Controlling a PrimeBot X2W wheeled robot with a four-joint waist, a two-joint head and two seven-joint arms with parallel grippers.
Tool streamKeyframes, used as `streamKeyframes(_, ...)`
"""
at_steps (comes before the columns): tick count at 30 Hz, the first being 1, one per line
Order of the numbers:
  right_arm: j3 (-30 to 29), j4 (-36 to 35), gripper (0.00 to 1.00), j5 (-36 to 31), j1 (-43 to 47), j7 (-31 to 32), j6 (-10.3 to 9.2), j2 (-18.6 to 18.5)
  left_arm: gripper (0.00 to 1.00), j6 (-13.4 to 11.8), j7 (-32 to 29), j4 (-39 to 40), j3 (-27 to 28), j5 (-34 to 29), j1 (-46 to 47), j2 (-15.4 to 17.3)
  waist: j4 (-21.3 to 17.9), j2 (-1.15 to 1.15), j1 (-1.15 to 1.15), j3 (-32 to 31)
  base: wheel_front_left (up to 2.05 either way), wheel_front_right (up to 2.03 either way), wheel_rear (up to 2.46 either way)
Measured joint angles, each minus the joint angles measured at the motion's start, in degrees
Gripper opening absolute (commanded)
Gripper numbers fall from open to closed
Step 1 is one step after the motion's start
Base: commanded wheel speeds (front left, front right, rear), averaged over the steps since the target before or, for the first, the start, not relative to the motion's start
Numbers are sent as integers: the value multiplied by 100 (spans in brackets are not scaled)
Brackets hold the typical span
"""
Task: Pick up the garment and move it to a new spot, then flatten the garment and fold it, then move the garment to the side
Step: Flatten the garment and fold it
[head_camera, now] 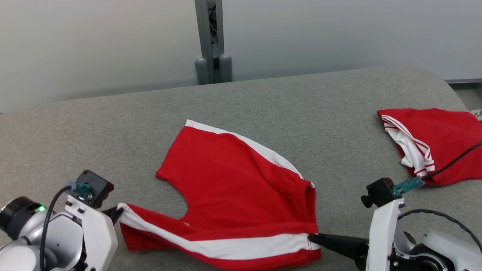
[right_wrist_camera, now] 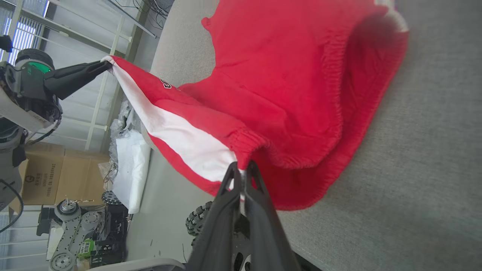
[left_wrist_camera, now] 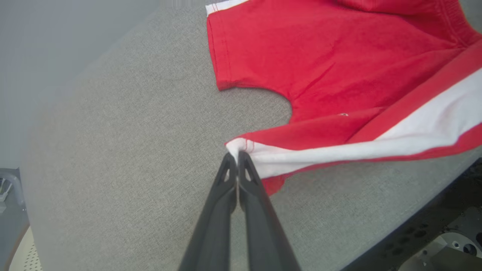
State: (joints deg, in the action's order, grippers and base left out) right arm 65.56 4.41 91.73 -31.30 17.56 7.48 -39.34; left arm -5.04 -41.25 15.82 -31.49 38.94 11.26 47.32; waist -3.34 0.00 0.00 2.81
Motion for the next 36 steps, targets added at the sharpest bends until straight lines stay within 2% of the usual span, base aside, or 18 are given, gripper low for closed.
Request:
streamKeyframes(4, -132, 132, 0, -51, -166, -237, 0, 291, 0, -33, -52, -226, 110, -62, 430, -91, -195, 0, 0, 242, 0, 0, 0)
streamKeyframes(12, -481, 419, 0, -4, -484, -704, 0, 950, 0, -71, 80, -949, 121, -604, 1380, -299, -619, 0, 0, 780, 0, 0, 0)
streamKeyframes(15, -622, 508, 0, 218, -521, -759, 0, 1198, 0, 7, 197, -1265, 35, -811, 1741, -441, -765, 0, 0, 983, 0, 0, 0)
streamKeyframes(22, -784, 810, 0, 250, -731, -938, 0, 1577, 0, 275, 430, -2057, -281, -1318, 2496, -721, -1073, 0, 0, 1387, 0, 0, 0)
streamKeyframes(29, -910, 1025, 0, 191, -842, -1101, -1, 1844, 0, 455, 716, -2952, -514, -1800, 3160, -891, -1363, 0, 0, 1677, 0, 0, 0)
streamKeyframes(36, -1002, 1118, 0, 191, -849, -1172, 0, 1947, 0, 545, 942, -3567, -649, -1983, 3490, -1039, -1534, 0, 0, 1834, 0, 0, 0)
